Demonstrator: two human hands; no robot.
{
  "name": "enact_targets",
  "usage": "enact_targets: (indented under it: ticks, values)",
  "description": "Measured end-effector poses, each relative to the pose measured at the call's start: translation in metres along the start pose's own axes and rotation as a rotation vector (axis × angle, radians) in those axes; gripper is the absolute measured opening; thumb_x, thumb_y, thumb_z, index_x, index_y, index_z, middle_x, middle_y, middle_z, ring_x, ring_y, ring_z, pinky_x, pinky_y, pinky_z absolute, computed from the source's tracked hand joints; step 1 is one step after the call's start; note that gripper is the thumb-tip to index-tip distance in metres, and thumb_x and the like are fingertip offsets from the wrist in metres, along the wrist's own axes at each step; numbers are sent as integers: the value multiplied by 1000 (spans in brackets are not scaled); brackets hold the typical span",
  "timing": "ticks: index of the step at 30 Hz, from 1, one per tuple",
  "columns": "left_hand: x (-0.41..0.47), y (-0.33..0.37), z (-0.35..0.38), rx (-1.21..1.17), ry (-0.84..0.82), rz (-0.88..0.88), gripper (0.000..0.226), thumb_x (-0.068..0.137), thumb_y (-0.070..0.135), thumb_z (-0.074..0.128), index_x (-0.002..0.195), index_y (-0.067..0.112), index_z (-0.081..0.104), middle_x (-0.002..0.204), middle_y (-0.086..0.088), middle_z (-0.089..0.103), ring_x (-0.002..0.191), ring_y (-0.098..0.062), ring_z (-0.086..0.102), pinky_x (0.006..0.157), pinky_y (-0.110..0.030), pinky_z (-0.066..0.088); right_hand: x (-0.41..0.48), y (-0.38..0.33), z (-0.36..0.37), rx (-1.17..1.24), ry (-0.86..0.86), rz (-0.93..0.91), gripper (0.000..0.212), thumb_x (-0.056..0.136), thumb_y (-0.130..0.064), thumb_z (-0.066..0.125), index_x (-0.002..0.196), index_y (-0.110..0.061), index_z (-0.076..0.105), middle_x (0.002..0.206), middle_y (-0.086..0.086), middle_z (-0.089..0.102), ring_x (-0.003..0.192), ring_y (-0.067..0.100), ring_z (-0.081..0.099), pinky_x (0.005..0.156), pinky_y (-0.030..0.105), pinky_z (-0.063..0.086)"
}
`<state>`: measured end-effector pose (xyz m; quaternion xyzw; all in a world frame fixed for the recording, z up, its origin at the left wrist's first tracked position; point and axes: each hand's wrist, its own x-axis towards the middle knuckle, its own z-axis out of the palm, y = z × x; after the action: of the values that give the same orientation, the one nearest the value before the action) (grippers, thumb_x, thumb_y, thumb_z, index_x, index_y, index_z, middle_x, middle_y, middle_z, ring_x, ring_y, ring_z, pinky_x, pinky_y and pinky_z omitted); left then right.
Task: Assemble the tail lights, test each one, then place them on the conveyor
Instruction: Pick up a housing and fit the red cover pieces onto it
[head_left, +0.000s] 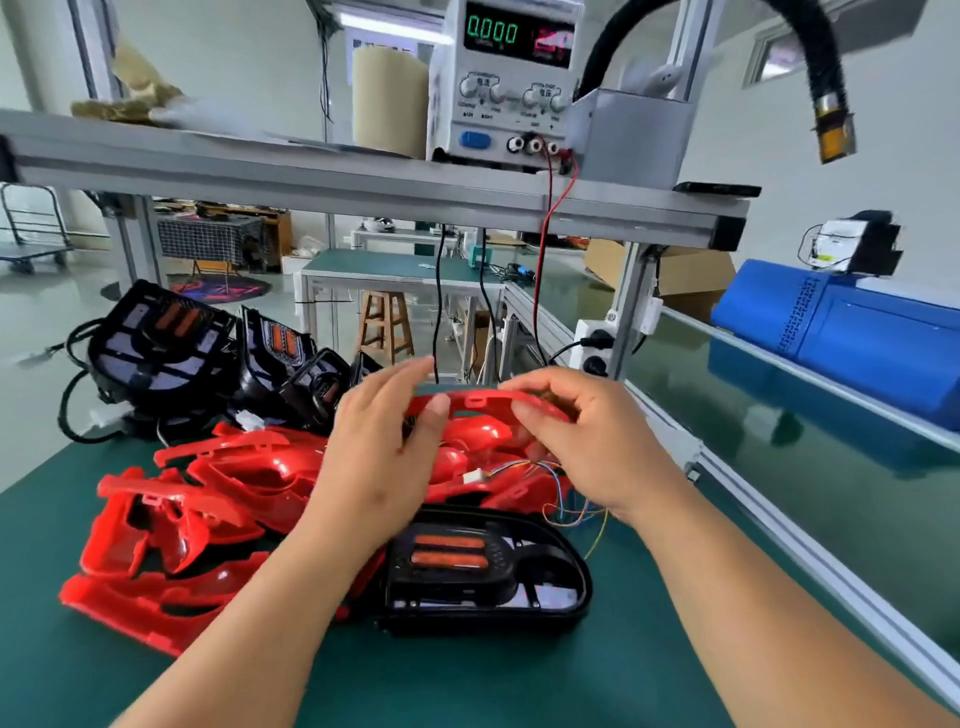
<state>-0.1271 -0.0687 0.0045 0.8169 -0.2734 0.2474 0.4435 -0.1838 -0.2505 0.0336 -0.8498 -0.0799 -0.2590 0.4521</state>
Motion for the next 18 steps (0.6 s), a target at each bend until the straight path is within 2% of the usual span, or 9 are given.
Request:
enact_targets:
  ticks: [2,4,6,7,10,12,15,16,18]
  values:
    - [10,-5,-10,-178,-41,-211,52,89,61,31,117,35,66,123,7,63,116,-11,55,98,-29,40,-8,2,-8,155,-15,29,50,90,1,61,86,-46,73,76,-7,73,62,12,67,63,23,56]
    - [12,-4,-15,-371,-315,-373,47,86,66,36,96,37,72,96,4,72,82,-9,66,77,-29,49,-17,10,-11,248,17,60,65,84,18,53,82,-43,75,79,-9,73,67,9,66,69,24,56]
    - [3,0,-15,-412,-543,-346,47,77,67,45,87,30,72,71,2,66,56,-10,56,57,-23,45,-26,18,-10,288,65,84,70,82,23,50,82,-42,77,87,-12,74,75,6,67,75,26,56]
    - [-4,0,-15,-433,-579,-313,47,74,66,48,87,28,72,63,4,59,52,-8,50,51,-20,43,-32,24,-10,298,61,99,71,81,23,51,85,-44,76,92,-13,74,80,5,67,77,25,56]
    - [-23,-2,-17,-314,-508,-266,34,80,60,51,88,34,71,56,10,51,48,-6,46,48,-16,40,-56,42,-11,335,-100,195,64,78,11,60,104,-47,71,97,-13,72,79,6,66,78,20,52]
    - [-37,-4,-18,-127,-484,-194,23,90,48,53,85,34,71,53,15,56,46,-1,50,46,-10,37,-73,55,-11,421,-172,292,54,69,-3,64,110,-38,70,97,-10,71,81,6,64,78,21,49]
    - [-57,3,-14,74,-460,-44,15,94,37,55,90,37,70,77,20,67,81,7,59,70,-7,42,-91,66,-5,454,-122,356,34,75,-17,68,102,-36,75,91,-8,73,80,3,62,71,16,47]
    - [-61,6,-13,107,-439,-3,13,94,36,56,94,38,69,83,23,66,89,10,55,75,-5,40,-93,68,-3,407,-80,351,28,81,-17,70,99,-39,75,87,-9,72,77,2,61,69,15,47]
    - [-65,10,-11,182,-450,50,18,94,41,53,107,40,65,95,27,58,95,11,51,82,-4,37,-95,72,0,313,-5,326,31,90,-12,68,95,-43,75,86,-9,72,77,3,59,71,16,48]
